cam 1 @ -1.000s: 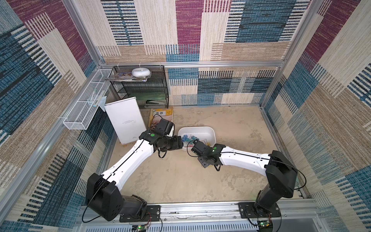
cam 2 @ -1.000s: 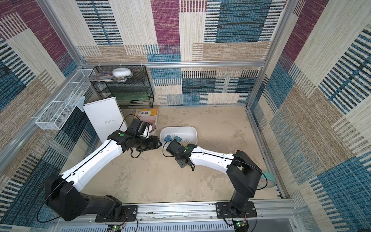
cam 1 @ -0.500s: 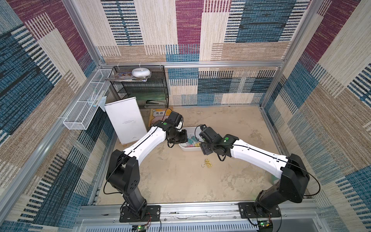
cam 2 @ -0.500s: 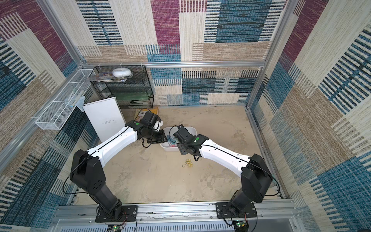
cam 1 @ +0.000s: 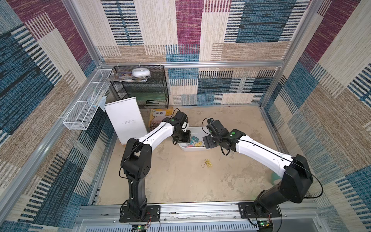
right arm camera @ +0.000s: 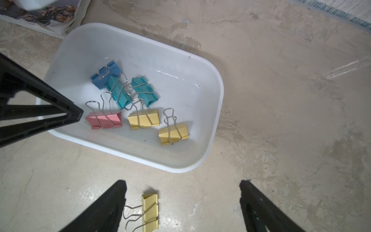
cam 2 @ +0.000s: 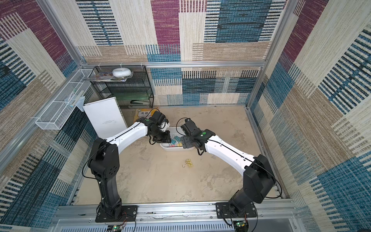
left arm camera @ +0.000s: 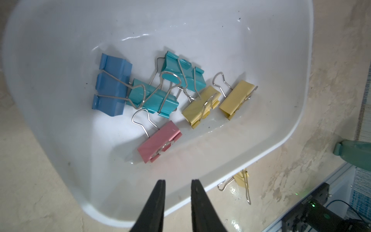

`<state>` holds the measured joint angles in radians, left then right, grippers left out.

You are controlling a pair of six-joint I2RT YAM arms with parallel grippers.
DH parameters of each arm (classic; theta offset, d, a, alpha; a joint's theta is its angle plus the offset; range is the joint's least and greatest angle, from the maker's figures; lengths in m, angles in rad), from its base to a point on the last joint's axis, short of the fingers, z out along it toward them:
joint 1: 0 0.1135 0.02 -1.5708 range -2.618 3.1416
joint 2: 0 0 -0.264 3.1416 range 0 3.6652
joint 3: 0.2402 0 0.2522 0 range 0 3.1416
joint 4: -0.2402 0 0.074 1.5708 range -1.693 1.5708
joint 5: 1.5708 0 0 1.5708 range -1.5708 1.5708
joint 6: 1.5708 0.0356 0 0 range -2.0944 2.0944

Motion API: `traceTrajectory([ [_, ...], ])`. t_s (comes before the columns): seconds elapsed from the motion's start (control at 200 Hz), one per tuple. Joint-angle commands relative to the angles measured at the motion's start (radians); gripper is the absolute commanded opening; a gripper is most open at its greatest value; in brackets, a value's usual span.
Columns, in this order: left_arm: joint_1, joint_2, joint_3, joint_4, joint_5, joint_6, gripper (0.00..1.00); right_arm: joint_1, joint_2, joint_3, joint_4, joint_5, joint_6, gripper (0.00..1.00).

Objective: Take out the binder clips from the storage box
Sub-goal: Pick up the binder clip from the storage box.

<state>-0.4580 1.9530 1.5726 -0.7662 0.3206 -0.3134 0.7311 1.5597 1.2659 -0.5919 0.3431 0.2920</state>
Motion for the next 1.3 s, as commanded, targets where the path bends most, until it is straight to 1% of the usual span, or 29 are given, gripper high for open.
traceTrajectory([
  [0.0,0.001,0.021,0.016,-0.02,-0.017,0.042,0.29,-0.008,0.015,0.015,0.01,-0.014,-0.01,0.93],
  [0.07,0.002,0.035,0.02,-0.02,-0.026,0.05,0.29,-0.012,0.023,0.025,0.01,-0.021,-0.014,0.95],
  [0.326,0.007,0.07,0.023,-0.021,-0.045,0.07,0.28,-0.022,0.041,0.047,0.009,-0.026,-0.021,0.98],
  [0.461,0.01,0.08,0.028,-0.005,-0.02,0.065,0.28,-0.023,0.048,0.052,0.007,-0.03,-0.019,0.98],
  [0.611,0.013,0.1,0.048,0.023,0.031,0.046,0.26,-0.025,0.056,0.058,0.001,-0.028,-0.021,0.98],
  [0.686,0.013,0.112,0.055,0.023,0.043,0.044,0.18,-0.026,0.054,0.058,-0.003,-0.026,-0.019,0.97],
  [0.791,0.015,0.112,0.05,0.024,0.045,0.046,0.16,-0.027,0.05,0.053,-0.004,-0.023,-0.017,0.98],
  [0.871,0.016,0.112,0.047,0.024,0.048,0.044,0.05,-0.029,0.049,0.053,-0.004,-0.021,-0.017,0.97],
  [0.941,0.018,0.105,0.047,0.024,0.05,0.039,0.02,-0.03,0.051,0.053,-0.004,-0.022,-0.016,0.98],
  [0.961,0.019,0.101,0.048,0.024,0.05,0.037,0.0,-0.03,0.052,0.053,-0.004,-0.023,-0.016,0.98],
  [1.132,0.027,0.068,0.066,0.025,0.066,0.018,0.0,-0.03,0.055,0.056,-0.001,-0.025,-0.016,0.98],
  [1.297,0.037,0.033,0.079,0.025,0.115,-0.007,0.0,-0.03,0.056,0.056,0.001,-0.024,-0.015,0.98],
])
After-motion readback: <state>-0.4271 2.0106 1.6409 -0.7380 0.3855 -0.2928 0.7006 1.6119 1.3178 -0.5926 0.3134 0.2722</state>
